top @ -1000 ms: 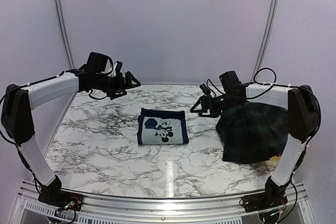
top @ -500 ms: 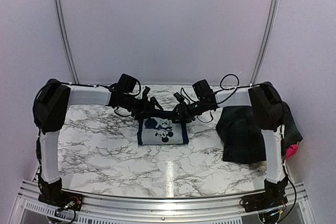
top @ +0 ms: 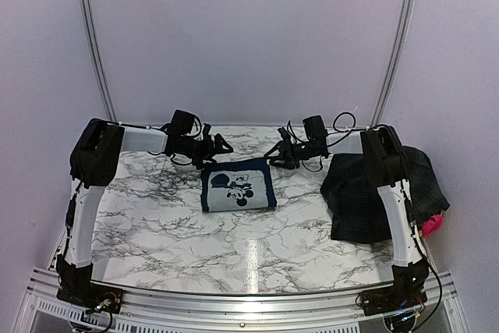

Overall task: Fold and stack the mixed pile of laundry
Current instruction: Flatten out the square-folded T-shirt at the center of the board, then pick up the square-folded T-shirt from the center of the board, then pass from the left arm to the right, then turn over the square-folded T-shirt at the center of the board.

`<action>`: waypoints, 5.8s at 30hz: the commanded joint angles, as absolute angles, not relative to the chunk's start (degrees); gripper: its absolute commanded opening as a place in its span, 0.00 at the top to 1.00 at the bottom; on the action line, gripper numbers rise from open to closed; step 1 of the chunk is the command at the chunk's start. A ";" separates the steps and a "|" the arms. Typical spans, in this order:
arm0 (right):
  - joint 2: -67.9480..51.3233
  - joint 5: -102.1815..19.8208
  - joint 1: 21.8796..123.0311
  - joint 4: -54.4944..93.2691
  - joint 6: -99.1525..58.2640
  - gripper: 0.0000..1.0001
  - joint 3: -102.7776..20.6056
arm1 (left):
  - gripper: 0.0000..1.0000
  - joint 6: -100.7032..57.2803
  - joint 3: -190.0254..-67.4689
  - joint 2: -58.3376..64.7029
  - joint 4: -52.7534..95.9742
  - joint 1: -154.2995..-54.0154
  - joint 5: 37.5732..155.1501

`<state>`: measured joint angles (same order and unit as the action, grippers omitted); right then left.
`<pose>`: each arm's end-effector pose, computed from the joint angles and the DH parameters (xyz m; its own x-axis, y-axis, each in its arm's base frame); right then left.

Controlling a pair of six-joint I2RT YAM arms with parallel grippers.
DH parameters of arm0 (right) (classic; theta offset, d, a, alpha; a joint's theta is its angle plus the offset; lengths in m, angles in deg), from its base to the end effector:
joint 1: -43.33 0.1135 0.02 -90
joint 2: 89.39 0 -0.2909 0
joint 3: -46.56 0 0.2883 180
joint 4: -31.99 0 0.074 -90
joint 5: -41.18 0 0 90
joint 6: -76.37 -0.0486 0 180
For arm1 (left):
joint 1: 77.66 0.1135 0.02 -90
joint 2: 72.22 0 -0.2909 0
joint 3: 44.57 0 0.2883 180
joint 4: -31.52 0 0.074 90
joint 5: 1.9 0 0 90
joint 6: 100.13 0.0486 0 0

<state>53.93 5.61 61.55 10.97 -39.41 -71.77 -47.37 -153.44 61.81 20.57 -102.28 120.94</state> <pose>0.5439 0.2207 0.0919 -0.9279 -0.0391 -0.3709 -0.3498 0.4363 0.8290 0.5126 -0.2639 0.1324 -0.8794 -0.1563 -0.4498 0.2715 0.6113 -0.7433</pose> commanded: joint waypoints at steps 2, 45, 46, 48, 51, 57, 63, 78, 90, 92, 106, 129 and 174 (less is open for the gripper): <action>43.09 2.61 62.48 5.71 -38.19 0.40 -71.68 | 0.01 -46.08 -146.70 50.76 20.30 -102.62 118.65; 15.15 -0.16 66.91 20.74 -54.79 0.38 -24.38 | 0.20 3.21 -125.46 31.39 14.39 -124.23 90.29; 15.15 -1.00 66.89 20.31 -54.62 0.39 -24.49 | 0.24 4.60 -126.43 32.57 14.43 -125.15 90.47; 15.11 -1.84 66.88 17.69 -54.56 0.39 -24.40 | 0.30 7.26 -127.70 34.85 14.75 -127.13 89.89; 14.64 -2.62 66.80 16.27 -54.73 0.38 -23.72 | 0.36 10.69 -128.74 37.70 16.25 -129.42 88.75; 14.66 -3.87 66.58 12.63 -54.81 0.40 -23.46 | 0.41 16.45 -131.82 43.80 18.98 -132.14 86.49; 15.19 -4.71 66.36 9.89 -54.00 0.39 -24.21 | 0.44 20.37 -135.32 50.22 22.90 -133.91 80.27; 21.48 -3.97 66.49 14.80 -60.88 0.26 -27.90 | 1.00 12.44 -133.32 45.82 26.28 -134.43 87.11; 29.98 -3.07 67.97 28.20 -75.05 0.20 -30.85 | 1.00 7.89 -128.45 40.26 28.25 -134.43 92.22; 32.17 -3.32 68.12 28.29 -75.72 0.22 -33.00 | 1.00 7.05 -128.22 39.73 28.47 -134.44 92.69; 40.58 -4.95 70.22 32.20 -83.65 0.49 -36.79 | 0.98 5.77 -125.25 36.51 30.21 -134.61 93.28; 31.73 -31.17 67.94 -17.29 -29.97 1.00 -71.20 | 0.01 -27.53 -109.50 8.38 22.26 -116.63 78.66; 26.38 -27.54 93.61 -14.46 -12.29 0.33 -70.15 | 0.01 -31.50 -103.68 -0.42 5.88 -106.64 99.90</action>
